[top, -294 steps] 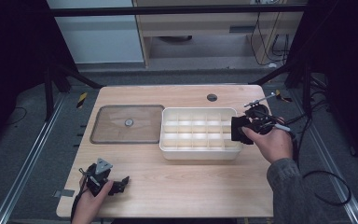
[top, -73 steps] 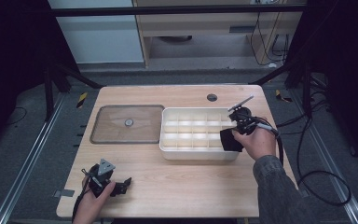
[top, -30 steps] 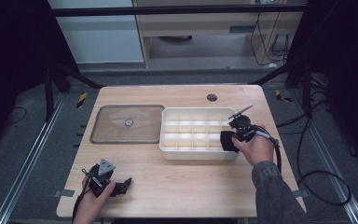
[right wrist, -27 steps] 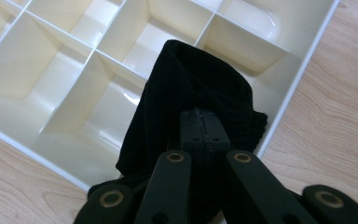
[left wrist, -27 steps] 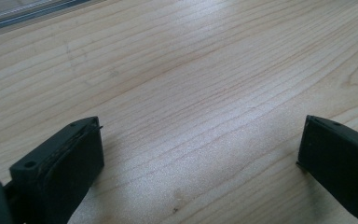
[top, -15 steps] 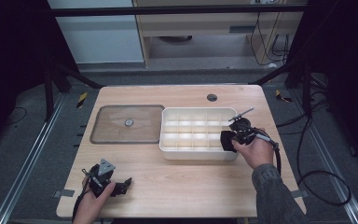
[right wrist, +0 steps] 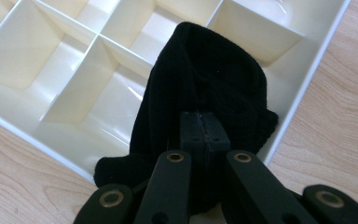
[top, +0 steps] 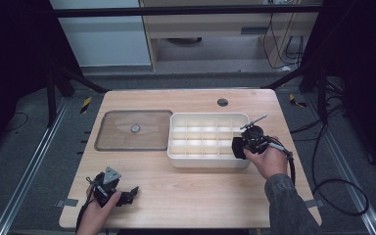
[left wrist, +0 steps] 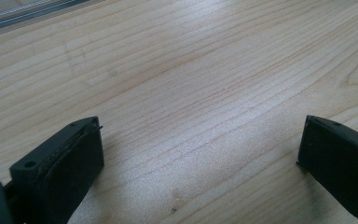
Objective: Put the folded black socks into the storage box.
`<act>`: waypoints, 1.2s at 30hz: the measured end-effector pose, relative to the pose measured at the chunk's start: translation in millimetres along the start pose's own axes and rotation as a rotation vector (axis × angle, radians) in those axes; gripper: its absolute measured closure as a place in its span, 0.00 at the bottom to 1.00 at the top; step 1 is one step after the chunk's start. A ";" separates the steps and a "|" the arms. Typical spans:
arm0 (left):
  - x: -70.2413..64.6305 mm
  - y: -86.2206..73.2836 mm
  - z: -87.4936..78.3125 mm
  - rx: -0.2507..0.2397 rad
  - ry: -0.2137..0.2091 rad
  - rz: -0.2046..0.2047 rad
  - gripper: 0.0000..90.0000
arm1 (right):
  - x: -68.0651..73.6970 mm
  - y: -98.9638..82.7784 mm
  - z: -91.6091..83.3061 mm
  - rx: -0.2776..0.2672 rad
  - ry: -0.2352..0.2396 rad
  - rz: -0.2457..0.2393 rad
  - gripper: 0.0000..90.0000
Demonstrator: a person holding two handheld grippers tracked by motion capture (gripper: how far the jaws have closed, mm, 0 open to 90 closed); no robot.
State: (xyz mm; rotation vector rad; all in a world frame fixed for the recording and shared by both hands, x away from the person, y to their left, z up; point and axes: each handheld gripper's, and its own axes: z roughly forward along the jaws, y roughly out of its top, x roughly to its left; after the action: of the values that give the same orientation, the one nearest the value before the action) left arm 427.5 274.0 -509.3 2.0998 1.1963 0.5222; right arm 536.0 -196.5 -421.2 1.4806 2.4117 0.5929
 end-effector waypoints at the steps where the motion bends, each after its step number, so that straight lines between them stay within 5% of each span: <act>1: -0.2 0.0 0.1 -0.002 0.000 -0.002 0.00 | -0.4 -0.3 0.1 -0.001 0.001 -0.003 1.00; 36: -1.4 0.3 0.3 0.000 -0.006 0.006 0.00 | 0.3 -8.2 7.4 0.019 0.016 0.015 1.00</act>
State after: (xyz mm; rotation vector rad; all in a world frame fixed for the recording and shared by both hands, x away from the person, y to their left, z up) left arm 427.1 272.6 -509.3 2.1041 1.1870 0.5184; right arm 532.4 -197.9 -431.6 1.5085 2.4269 0.5883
